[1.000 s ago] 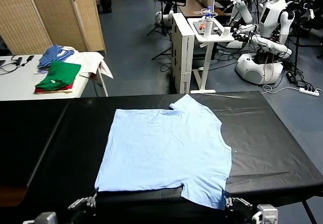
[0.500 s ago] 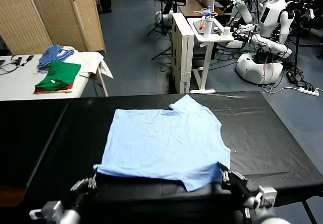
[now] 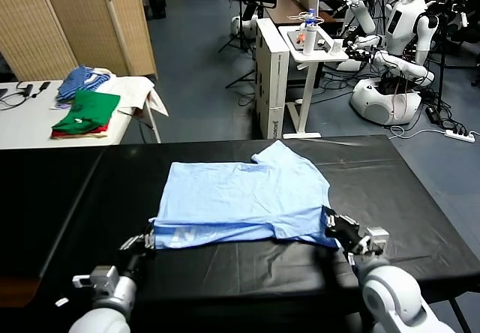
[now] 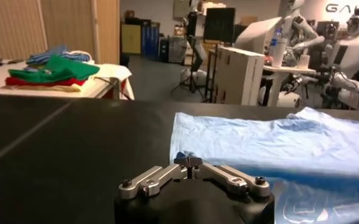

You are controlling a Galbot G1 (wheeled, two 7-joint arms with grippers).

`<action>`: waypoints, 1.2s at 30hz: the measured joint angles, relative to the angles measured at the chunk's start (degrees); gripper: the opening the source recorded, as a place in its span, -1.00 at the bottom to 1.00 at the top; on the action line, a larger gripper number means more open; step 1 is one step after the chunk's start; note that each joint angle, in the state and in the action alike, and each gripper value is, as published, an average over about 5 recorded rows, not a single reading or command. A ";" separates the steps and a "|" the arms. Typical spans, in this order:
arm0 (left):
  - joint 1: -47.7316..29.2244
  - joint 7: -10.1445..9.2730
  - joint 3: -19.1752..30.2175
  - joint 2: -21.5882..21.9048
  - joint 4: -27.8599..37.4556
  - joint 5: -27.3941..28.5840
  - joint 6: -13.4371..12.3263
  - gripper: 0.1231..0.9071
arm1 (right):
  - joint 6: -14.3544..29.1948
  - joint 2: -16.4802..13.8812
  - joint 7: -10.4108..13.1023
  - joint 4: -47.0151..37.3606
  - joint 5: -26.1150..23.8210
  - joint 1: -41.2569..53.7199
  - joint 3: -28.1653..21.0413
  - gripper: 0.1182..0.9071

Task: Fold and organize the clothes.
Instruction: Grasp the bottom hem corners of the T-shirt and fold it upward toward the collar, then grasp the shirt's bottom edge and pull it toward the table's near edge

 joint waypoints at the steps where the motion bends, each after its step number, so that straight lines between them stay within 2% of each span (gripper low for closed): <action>1: -0.33 -0.07 0.12 0.25 0.34 -0.10 0.01 -0.94 | -0.27 0.03 -0.45 0.03 0.04 -0.07 0.10 -0.92; 4: -1.17 -0.21 0.42 0.75 1.19 -0.27 0.06 -0.94 | -1.54 -0.27 -2.01 0.91 0.22 -0.76 0.87 -0.65; 10: -1.96 -0.37 0.56 0.87 2.11 -0.46 0.69 -0.92 | -4.28 -1.74 -3.85 5.50 0.83 -4.06 3.70 0.21; 11: -1.97 -0.37 0.49 0.82 2.14 -0.45 0.72 -0.91 | -4.55 -2.05 -3.99 6.41 0.80 -4.86 4.30 0.40; 12: -1.93 -0.37 0.39 0.78 2.13 -0.42 0.73 -0.84 | -4.69 -2.34 -4.12 7.29 0.76 -5.69 4.88 0.55; 15: -1.47 -0.40 -0.13 0.66 1.80 -0.31 0.87 -0.47 | -4.75 -3.14 -4.57 9.65 0.52 -8.46 6.90 0.89; 17: -0.95 -0.45 -0.65 0.55 1.30 -0.21 1.04 -0.13 | -4.66 -3.53 -4.97 10.97 0.33 -10.54 8.36 0.97; 22: 1.02 -0.54 -1.66 -0.13 -0.48 0.10 1.42 0.66 | -4.30 -4.15 -5.78 12.90 -0.01 -15.75 11.48 1.00; 25: 2.99 -0.55 -1.74 -0.81 -2.13 0.02 1.73 0.93 | -4.02 -4.29 -6.10 13.06 -0.35 -18.14 12.50 1.00; 36: 9.11 -1.30 -1.42 -2.26 -5.89 -1.65 2.70 1.00 | -3.82 -4.03 -6.24 12.79 -1.45 -19.94 12.09 1.00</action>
